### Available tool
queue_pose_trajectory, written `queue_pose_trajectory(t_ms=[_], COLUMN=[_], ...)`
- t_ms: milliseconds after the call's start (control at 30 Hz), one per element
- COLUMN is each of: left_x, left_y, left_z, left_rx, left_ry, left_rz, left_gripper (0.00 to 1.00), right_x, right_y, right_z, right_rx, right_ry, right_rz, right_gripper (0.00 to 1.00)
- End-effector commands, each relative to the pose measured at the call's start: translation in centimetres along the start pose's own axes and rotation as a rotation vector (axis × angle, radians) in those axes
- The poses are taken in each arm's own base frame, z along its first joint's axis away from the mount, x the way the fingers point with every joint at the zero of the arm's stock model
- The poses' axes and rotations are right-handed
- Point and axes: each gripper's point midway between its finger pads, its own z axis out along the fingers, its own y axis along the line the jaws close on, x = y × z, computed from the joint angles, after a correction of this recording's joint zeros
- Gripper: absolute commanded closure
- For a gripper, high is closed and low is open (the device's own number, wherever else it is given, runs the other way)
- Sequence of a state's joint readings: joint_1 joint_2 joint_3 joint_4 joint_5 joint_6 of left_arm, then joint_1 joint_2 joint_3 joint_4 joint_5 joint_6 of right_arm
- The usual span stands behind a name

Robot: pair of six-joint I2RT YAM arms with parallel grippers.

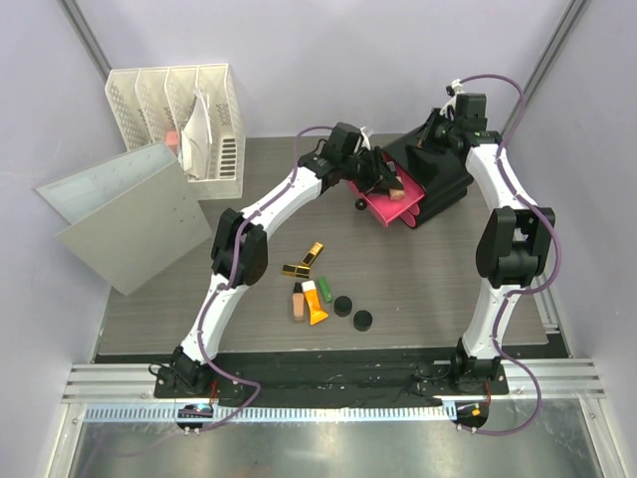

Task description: Organize the makeup

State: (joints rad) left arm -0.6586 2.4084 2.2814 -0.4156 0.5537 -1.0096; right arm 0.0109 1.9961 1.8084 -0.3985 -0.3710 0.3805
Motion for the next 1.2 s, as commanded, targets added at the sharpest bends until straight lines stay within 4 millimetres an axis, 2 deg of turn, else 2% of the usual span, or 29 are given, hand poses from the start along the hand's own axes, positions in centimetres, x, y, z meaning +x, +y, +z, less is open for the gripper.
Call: queue_pose_trajectory(t_ms=[0, 33, 100, 133, 233, 333, 567, 833, 900, 933, 967, 1000, 1033, 1067, 1100, 1167], left_x=[-1.1, -1.1, -1.2, -1.3, -2.0, -2.4, -3.4, -5.3, -5.3, -5.2, -5.0, -4.5, -4.1, -3.8, -2.5, -1.0], left_y=[-4.7, -4.7, -4.7, -4.7, -5.5, -6.3, -8.1, -11.0, -9.9, -10.8, -10.5, -9.0, -9.5, -9.0, -6.5, -4.6], left_z=[-1.4, -1.4, -1.1, -1.1, -1.0, -1.2, -2.8, -7.9, -8.6, -9.9, -10.3, -10.6, -11.9, -12.5, -12.5, -14.1], left_rx=[0.125, 0.123, 0.13, 0.136, 0.167, 0.191, 0.217, 0.258, 0.228, 0.231, 0.217, 0.166, 0.156, 0.12, 0.038, -0.056], left_ry=[-0.036, -0.036, -0.04, -0.042, -0.063, -0.077, -0.116, -0.18, -0.182, -0.196, -0.197, -0.178, -0.183, -0.189, -0.152, -0.15], left_rz=[0.061, 0.058, 0.048, 0.048, 0.045, 0.052, 0.071, 0.104, 0.105, 0.125, 0.151, 0.137, 0.161, 0.169, 0.177, 0.184], left_gripper=[0.94, 0.83, 0.71, 0.61, 0.47, 0.39, 0.39, 0.39, 0.39, 0.39, 0.39, 0.38, 0.38, 0.38, 0.38, 0.38], right_x=[8.2, 8.2, 8.2, 8.3, 8.3, 8.4, 8.3, 8.1, 8.2, 8.2, 8.2, 8.2, 8.2, 8.2, 8.2, 8.2], right_y=[-4.6, -4.7, -4.7, -4.6, -4.7, -4.6, -4.5, -4.4, -4.5, -4.5, -4.5, -4.5, -4.6, -4.6, -4.6, -4.4], right_z=[0.7, 0.7, 0.7, 0.7, 0.7, 0.7, 0.7, 0.6, 0.7, 0.7, 0.7, 0.7, 0.7, 0.7, 0.7, 0.8], right_rx=[0.152, 0.151, 0.15, 0.149, 0.149, 0.147, 0.141, 0.141, 0.142, 0.142, 0.144, 0.143, 0.146, 0.146, 0.146, 0.143], right_ry=[0.258, 0.258, 0.258, 0.259, 0.26, 0.262, 0.261, 0.257, 0.259, 0.257, 0.26, 0.259, 0.258, 0.258, 0.258, 0.258], right_rz=[0.072, 0.073, 0.072, 0.072, 0.072, 0.076, 0.081, 0.081, 0.08, 0.079, 0.082, 0.081, 0.079, 0.079, 0.079, 0.078], right_gripper=[0.99, 0.99, 0.99, 0.99, 0.99, 0.99, 0.99, 0.99, 0.99, 0.99, 0.99, 0.99, 0.99, 0.99, 0.99, 0.99])
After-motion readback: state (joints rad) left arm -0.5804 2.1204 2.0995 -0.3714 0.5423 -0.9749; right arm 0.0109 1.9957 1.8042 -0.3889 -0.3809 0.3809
